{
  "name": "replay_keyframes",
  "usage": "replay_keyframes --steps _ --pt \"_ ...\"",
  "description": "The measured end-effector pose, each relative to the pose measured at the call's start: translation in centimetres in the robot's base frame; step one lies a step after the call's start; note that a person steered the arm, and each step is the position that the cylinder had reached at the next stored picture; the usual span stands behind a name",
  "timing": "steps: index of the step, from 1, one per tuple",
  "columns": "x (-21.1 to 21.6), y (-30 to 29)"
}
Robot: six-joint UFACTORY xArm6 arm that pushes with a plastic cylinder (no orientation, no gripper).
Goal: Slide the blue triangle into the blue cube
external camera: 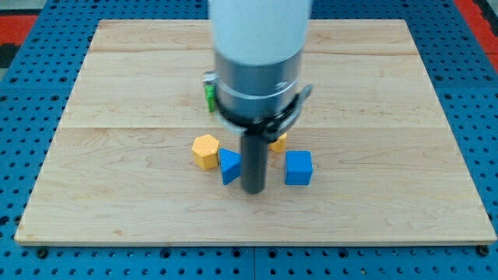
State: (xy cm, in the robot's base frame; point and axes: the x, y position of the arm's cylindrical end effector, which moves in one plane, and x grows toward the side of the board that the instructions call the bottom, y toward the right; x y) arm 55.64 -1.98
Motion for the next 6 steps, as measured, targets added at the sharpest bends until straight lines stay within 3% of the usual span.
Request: replay_keyframes --steps 1,2,5,6 --pt "0.0 -7.2" --pt "-3.1 -7.3" --pt "-4.5 7.4" --pt "-3.6 -3.0"
